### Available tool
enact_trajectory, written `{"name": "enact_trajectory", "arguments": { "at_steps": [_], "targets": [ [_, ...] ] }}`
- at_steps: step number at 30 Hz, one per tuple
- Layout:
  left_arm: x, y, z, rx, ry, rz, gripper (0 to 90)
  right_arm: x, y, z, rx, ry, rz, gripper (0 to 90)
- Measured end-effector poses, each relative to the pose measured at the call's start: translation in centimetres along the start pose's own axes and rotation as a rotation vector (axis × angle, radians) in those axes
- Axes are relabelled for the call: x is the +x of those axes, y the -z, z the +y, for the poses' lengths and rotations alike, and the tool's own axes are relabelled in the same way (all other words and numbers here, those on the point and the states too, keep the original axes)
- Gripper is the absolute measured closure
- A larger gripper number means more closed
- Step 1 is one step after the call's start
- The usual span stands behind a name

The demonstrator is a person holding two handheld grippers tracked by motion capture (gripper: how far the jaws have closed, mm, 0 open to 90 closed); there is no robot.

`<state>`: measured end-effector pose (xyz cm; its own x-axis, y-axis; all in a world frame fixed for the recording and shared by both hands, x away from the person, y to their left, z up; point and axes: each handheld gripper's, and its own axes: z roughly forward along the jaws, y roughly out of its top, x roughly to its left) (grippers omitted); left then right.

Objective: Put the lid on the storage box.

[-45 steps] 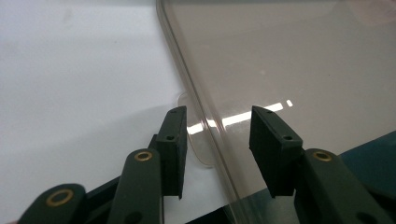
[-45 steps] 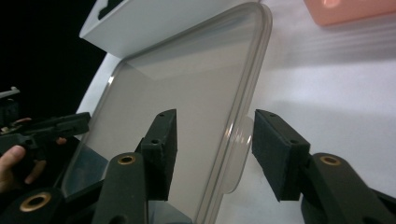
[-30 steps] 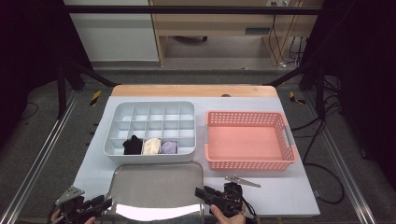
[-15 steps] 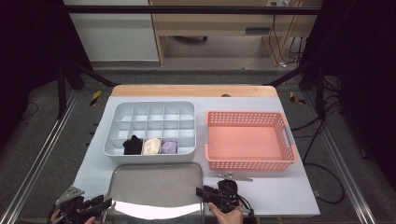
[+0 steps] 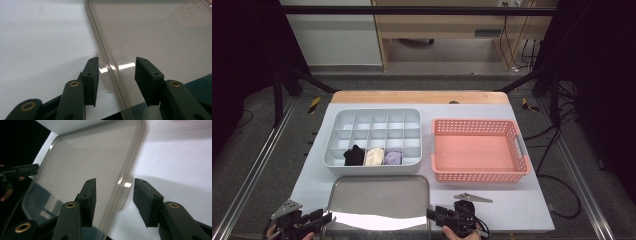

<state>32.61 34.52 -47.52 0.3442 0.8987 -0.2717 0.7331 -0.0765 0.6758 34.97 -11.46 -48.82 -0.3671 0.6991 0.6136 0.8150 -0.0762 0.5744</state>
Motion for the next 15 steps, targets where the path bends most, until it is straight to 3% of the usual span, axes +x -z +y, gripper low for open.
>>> {"name": "enact_trajectory", "arguments": {
  "at_steps": [11,15],
  "targets": [
    [-0.06,0.00,-0.03,-0.001,-0.004,0.004,53.4,0.09,-0.53,-0.06,0.010,-0.078,0.007,53.7],
    [-0.07,-0.01,-0.05,-0.001,-0.008,0.007,53.4,0.00,-0.27,0.12,-0.014,-0.123,0.028,55.8]
  ]
}}
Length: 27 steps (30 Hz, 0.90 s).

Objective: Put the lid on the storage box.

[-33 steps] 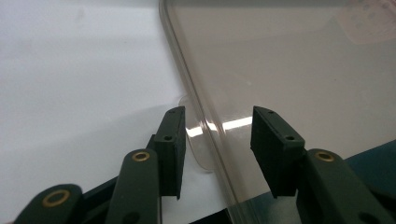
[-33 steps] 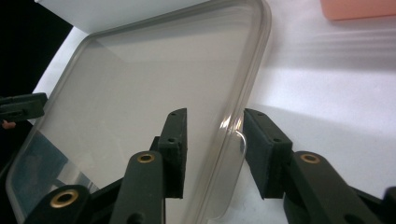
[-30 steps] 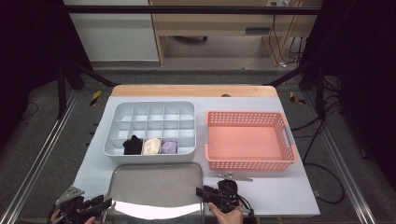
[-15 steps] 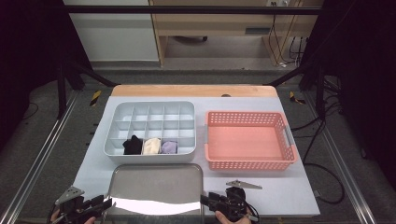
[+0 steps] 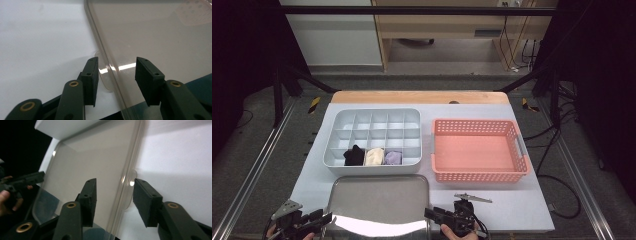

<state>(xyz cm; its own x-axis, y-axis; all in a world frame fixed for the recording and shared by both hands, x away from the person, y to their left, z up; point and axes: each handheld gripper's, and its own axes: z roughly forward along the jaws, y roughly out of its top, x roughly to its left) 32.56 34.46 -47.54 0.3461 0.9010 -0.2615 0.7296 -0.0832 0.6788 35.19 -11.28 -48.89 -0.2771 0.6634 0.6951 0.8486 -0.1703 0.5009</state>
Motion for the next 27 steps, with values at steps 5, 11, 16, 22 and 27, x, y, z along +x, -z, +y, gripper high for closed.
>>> {"name": "enact_trajectory", "arguments": {
  "at_steps": [5,11,16,22,27],
  "targets": [
    [0.0,0.0,0.0,-0.002,0.003,0.003,53.4,0.4,0.7,0.2,-0.038,-0.012,0.036,55.8],
    [-0.1,0.0,0.0,0.000,0.004,0.012,53.4,0.6,0.7,0.2,-0.066,-0.035,0.043,55.1],
    [-0.1,0.0,-0.1,-0.002,0.009,0.012,53.5,0.7,0.8,0.3,-0.085,-0.042,0.061,55.2],
    [0.0,0.1,-0.1,-0.001,0.018,0.006,53.5,1.0,1.1,0.6,-0.111,-0.042,0.079,55.2],
    [0.1,0.1,-0.1,-0.003,0.023,0.004,53.5,1.4,1.1,0.8,-0.128,-0.027,0.081,54.5]
  ]
}}
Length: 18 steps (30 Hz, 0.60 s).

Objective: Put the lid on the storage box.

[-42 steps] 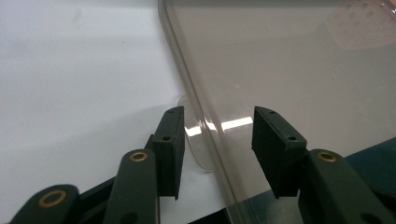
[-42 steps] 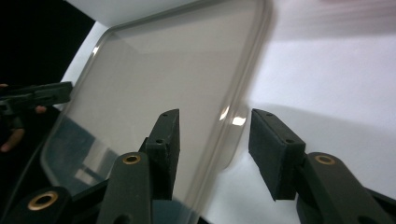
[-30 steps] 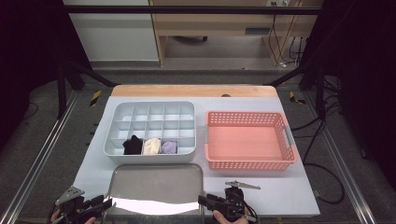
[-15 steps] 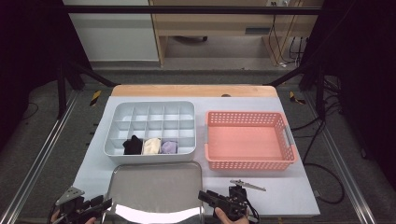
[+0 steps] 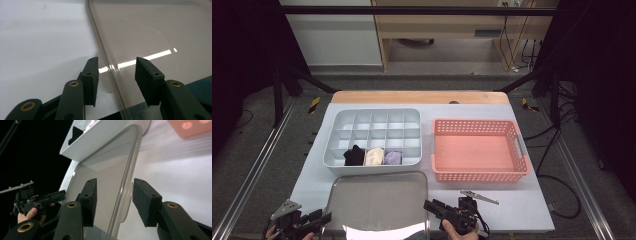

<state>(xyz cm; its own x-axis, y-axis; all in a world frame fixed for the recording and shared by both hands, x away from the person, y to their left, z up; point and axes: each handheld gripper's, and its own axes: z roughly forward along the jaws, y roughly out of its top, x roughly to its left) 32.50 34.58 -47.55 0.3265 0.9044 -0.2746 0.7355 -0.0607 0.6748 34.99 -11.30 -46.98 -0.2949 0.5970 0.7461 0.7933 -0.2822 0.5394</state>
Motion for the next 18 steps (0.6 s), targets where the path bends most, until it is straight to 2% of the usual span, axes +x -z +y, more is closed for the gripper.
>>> {"name": "enact_trajectory", "arguments": {
  "at_steps": [3,5,6,7,8,10,12,14,16,18],
  "targets": [
    [0.0,0.0,0.0,0.000,0.004,-0.003,53.5,0.0,-0.2,0.1,-0.001,-0.003,-0.002,54.4],
    [0.1,0.0,0.0,0.001,0.004,-0.004,53.6,0.0,-0.5,0.2,0.030,-0.032,0.065,57.7],
    [0.1,0.0,0.0,-0.001,0.005,-0.005,53.6,0.3,-0.8,0.1,0.029,-0.029,0.073,56.5],
    [0.1,0.0,0.0,-0.001,0.006,-0.005,53.6,0.6,-0.9,0.1,0.032,0.006,0.050,56.8],
    [0.1,0.0,0.0,-0.002,0.007,-0.007,53.6,0.7,-0.9,0.2,0.037,0.020,0.040,57.2],
    [0.2,0.0,0.0,-0.001,0.009,-0.010,53.7,0.7,-0.8,0.2,0.043,0.024,0.045,57.5],
    [0.2,0.0,0.0,-0.001,0.010,-0.009,53.6,0.7,-1.0,0.0,0.056,0.030,0.026,55.1],
    [0.1,0.0,0.0,-0.001,0.008,-0.005,53.6,0.7,-1.5,-0.2,0.114,0.027,0.051,56.2],
    [0.1,0.0,0.0,-0.001,0.009,-0.007,53.7,1.0,-2.2,-0.7,0.167,0.060,0.042,61.2],
    [0.2,0.0,0.0,0.000,0.010,-0.011,53.7,0.9,-2.5,-0.9,0.185,0.073,0.043,61.5]
  ]
}}
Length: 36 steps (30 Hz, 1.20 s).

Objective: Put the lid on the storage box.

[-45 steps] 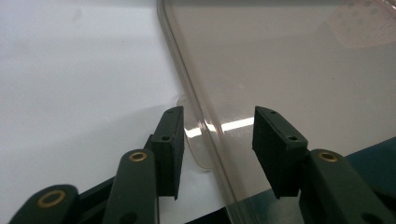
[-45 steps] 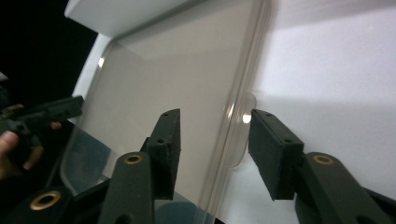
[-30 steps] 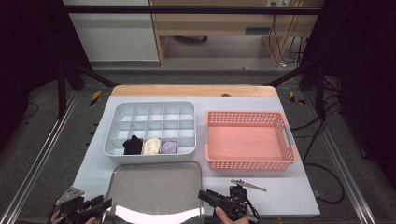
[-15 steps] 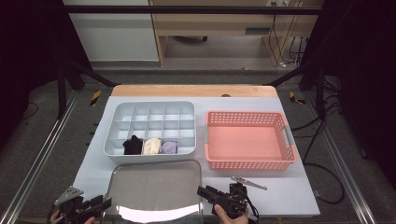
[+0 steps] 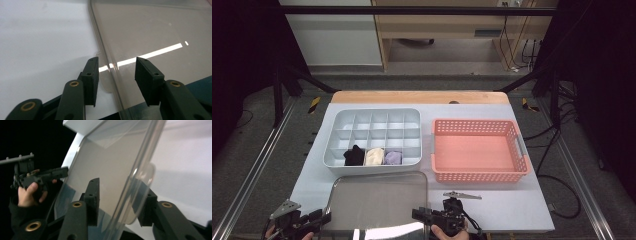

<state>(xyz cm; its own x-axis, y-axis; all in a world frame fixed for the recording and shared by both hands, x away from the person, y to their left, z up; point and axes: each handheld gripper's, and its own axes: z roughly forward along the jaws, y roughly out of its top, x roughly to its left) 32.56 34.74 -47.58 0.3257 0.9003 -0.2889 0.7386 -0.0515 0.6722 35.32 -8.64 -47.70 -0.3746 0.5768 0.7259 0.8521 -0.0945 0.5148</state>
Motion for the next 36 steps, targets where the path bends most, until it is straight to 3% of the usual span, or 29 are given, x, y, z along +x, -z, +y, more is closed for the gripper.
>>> {"name": "enact_trajectory", "arguments": {
  "at_steps": [3,10,20,25,36],
  "targets": [
    [0.1,0.0,0.0,0.000,0.002,-0.008,52.9,-0.3,0.3,0.2,0.017,-0.010,0.028,64.1],
    [0.2,0.0,0.0,-0.006,0.013,-0.031,47.9,-0.5,0.5,0.5,0.071,0.023,0.012,66.5],
    [0.4,0.1,0.0,-0.009,0.022,-0.054,40.9,-0.3,1.2,0.9,0.082,0.111,-0.051,69.4],
    [0.4,0.0,0.0,-0.003,0.013,-0.081,40.8,-0.2,1.6,1.1,0.081,0.162,-0.098,71.8],
    [0.2,0.2,-0.1,-0.012,0.005,-0.092,49.1,-0.2,1.6,1.1,0.089,0.185,-0.136,72.6]
  ]
}}
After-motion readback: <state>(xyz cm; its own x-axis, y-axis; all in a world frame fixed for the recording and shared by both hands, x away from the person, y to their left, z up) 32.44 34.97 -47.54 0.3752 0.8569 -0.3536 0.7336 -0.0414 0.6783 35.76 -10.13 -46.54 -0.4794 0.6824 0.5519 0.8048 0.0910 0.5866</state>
